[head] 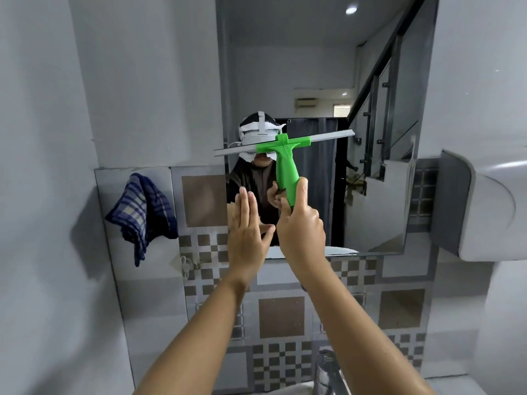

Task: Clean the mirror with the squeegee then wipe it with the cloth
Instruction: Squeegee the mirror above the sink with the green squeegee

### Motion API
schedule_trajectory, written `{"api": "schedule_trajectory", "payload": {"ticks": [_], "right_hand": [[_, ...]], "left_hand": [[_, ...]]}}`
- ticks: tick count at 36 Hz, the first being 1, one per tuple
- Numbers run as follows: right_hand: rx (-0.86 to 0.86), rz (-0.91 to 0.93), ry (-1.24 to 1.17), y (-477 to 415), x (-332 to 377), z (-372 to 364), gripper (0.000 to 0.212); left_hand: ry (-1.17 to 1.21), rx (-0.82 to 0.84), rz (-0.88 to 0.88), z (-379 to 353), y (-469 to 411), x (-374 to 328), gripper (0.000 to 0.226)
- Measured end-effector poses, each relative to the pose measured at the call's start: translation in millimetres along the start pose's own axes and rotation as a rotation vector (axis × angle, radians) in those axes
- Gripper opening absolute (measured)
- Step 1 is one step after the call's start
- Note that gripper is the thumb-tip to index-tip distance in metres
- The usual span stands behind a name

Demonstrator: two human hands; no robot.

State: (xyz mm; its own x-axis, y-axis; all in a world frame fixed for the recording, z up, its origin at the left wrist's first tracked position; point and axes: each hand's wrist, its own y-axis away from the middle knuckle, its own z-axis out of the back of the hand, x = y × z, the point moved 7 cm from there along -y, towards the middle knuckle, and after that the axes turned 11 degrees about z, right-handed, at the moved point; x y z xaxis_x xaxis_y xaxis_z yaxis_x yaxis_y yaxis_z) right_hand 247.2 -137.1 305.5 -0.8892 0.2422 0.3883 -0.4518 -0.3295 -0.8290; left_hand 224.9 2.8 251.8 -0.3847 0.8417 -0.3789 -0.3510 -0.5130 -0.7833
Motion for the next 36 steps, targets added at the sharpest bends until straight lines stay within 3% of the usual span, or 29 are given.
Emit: {"api": "schedule_trajectory", "payload": {"ticks": [6,17,23,36], "right_hand": [[0.038,0.083,0.12,0.8,-16.3,1.6,0.051],[0.076,0.263,0.191,-4.0,-43.1,3.2,0.05],[0.089,0.397,0.193,-12.3,-61.5,9.0,0.052],[-0.015,0.702,0.458,-39.0,-95.0,35.4,0.05]], "left_hand": [[0.004,-0.011,0.072,-9.4,18.8,7.3,0.09],[0.069,-0.093,0.25,-22.4,42.1,11.6,0.084],[0.095,-0.108,0.222,-25.5,42.3,13.0,0.082],[0.057,-0.117,0.23,-23.3,40.7,10.7,0.088]]}}
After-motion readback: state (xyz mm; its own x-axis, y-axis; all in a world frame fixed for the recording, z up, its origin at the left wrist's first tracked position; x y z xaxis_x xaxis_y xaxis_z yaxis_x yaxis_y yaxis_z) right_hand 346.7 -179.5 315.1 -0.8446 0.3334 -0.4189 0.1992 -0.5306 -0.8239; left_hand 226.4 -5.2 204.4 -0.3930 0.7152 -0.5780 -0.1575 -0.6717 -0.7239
